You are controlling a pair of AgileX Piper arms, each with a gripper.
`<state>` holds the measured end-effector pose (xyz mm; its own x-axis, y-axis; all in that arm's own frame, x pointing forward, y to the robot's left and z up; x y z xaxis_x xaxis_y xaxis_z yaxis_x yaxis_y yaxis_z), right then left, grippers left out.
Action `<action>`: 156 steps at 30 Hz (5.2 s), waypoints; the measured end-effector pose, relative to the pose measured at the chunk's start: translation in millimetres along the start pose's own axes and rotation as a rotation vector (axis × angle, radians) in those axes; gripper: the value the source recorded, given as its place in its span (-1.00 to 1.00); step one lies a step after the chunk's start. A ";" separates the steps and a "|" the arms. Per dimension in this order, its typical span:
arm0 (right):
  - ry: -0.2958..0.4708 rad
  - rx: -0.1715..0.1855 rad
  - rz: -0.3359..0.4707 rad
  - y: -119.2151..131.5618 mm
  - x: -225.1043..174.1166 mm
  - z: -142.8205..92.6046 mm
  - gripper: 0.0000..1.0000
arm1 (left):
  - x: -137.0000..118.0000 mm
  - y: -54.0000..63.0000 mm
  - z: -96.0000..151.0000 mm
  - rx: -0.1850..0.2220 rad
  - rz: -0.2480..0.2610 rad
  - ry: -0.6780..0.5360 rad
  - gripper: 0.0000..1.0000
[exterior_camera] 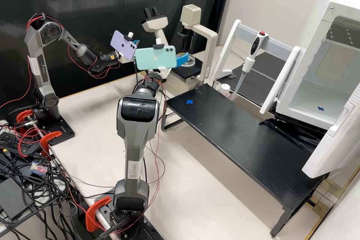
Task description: Move the petri dish to the bench
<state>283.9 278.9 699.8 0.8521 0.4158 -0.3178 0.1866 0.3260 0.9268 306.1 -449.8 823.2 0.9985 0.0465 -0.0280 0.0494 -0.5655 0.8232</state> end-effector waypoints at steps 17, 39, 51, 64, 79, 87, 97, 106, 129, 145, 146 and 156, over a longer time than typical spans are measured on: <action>-0.148 0.065 -0.095 -3.8 108.9 22.7 1.00 | 0.0 0.0 0.0 0.000 0.000 0.000 1.00; -0.259 0.263 -0.252 -44.1 155.9 44.9 1.00 | 0.0 0.0 0.0 0.000 0.000 0.000 1.00; -0.265 0.254 -0.258 -51.7 154.8 47.7 1.00 | 0.0 0.0 0.0 0.000 0.000 0.000 1.00; -0.285 0.267 -0.275 -59.3 155.5 49.4 -1.00 | 0.0 0.0 0.0 0.000 0.000 0.000 1.00; -0.268 0.271 -0.290 -60.1 155.6 47.6 -1.00 | 0.0 0.0 0.0 0.000 0.000 0.000 1.00; -0.277 0.276 -0.299 -63.3 153.9 49.4 -1.00 | 0.0 0.0 0.0 0.000 0.000 0.000 1.00; -0.280 0.269 -0.303 -65.3 149.3 51.3 -1.00 | 0.0 0.0 0.0 0.000 0.000 0.000 1.00; -0.292 0.266 -0.287 -68.8 141.8 52.3 -1.00 | 0.0 0.0 0.0 0.000 0.000 0.000 1.00; -0.205 0.249 -0.158 -53.5 75.1 48.8 -1.00 | 0.0 0.0 0.0 0.000 0.000 0.000 1.00; -0.041 0.158 0.025 -14.9 -44.1 59.5 -1.00 | 0.0 0.0 0.0 0.000 0.000 0.000 1.00; -0.041 0.160 0.038 -13.6 -48.5 63.0 -1.00 | 0.0 0.0 0.0 0.000 0.000 0.000 1.00; -0.178 0.206 0.001 -27.9 -86.2 114.5 -1.00 | 0.0 0.0 0.0 0.000 0.000 0.000 1.00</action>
<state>261.3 136.8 724.2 0.9214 0.2545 -0.2936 0.2656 0.1389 0.9540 306.1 -449.8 823.2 0.9985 0.0465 -0.0280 0.0494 -0.5655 0.8232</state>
